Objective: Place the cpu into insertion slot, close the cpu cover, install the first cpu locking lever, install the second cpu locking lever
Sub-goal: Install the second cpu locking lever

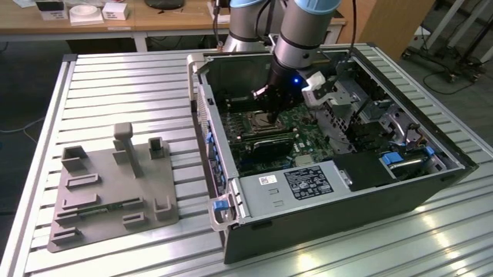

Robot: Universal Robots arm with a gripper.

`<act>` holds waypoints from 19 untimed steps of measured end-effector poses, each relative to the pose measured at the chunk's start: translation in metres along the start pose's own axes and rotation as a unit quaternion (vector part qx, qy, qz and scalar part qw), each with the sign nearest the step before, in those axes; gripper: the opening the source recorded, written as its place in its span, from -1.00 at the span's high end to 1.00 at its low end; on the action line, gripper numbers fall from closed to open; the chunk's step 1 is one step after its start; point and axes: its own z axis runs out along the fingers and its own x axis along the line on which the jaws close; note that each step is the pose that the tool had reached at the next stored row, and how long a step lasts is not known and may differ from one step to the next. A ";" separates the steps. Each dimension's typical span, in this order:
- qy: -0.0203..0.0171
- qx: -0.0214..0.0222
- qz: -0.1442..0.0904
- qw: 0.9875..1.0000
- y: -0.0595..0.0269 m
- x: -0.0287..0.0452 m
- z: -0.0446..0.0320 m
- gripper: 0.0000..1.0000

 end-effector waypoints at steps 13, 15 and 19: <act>0.001 0.000 0.000 1.000 -0.0010 0.0136 0.0072 0.80; 0.001 0.000 0.000 1.000 -0.0012 0.0159 0.0082 0.80; 0.001 0.000 0.000 1.000 -0.0015 0.0223 0.0103 0.80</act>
